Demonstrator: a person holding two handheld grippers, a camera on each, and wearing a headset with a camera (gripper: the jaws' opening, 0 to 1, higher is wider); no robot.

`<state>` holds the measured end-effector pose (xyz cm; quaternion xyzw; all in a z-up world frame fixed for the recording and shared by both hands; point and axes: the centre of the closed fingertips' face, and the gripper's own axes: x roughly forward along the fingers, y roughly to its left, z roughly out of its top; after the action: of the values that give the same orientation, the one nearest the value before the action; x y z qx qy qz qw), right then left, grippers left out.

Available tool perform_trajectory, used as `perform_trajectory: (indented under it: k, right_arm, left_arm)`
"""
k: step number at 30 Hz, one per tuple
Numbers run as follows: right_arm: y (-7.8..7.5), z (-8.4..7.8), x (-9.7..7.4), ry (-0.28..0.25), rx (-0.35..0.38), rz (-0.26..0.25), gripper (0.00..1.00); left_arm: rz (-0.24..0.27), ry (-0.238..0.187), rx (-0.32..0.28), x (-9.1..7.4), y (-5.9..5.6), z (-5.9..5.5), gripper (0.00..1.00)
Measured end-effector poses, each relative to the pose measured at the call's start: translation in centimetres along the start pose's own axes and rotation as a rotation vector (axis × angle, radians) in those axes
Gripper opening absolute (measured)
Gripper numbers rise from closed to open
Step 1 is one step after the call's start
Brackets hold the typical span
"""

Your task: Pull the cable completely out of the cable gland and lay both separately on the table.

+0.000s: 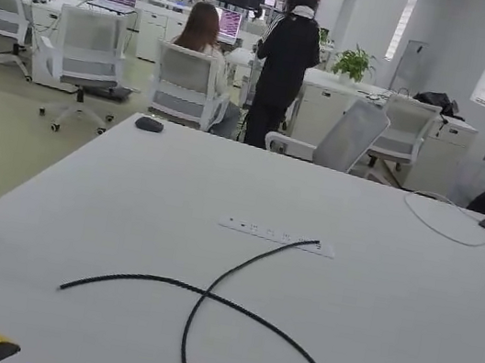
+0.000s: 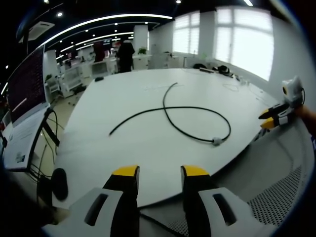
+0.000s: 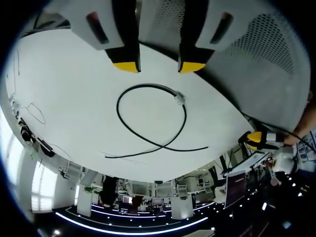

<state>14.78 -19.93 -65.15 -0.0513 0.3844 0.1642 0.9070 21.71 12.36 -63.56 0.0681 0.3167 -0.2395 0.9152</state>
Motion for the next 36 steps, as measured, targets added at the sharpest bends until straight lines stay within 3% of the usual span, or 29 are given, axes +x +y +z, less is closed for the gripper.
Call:
perform_trajectory:
  k: [27,36]
  right_arm:
    - [0.2,-0.2,0.1,0.013,-0.002,0.016,0.28]
    - [0.2,-0.1,0.1,0.007,0.001,0.017,0.27]
  left_arm:
    - [-0.009,0.062,-0.026,-0.1,-0.3,-1.0,0.35]
    - [-0.018,0.053,-0.029,-0.2,-0.3,-1.0,0.32]
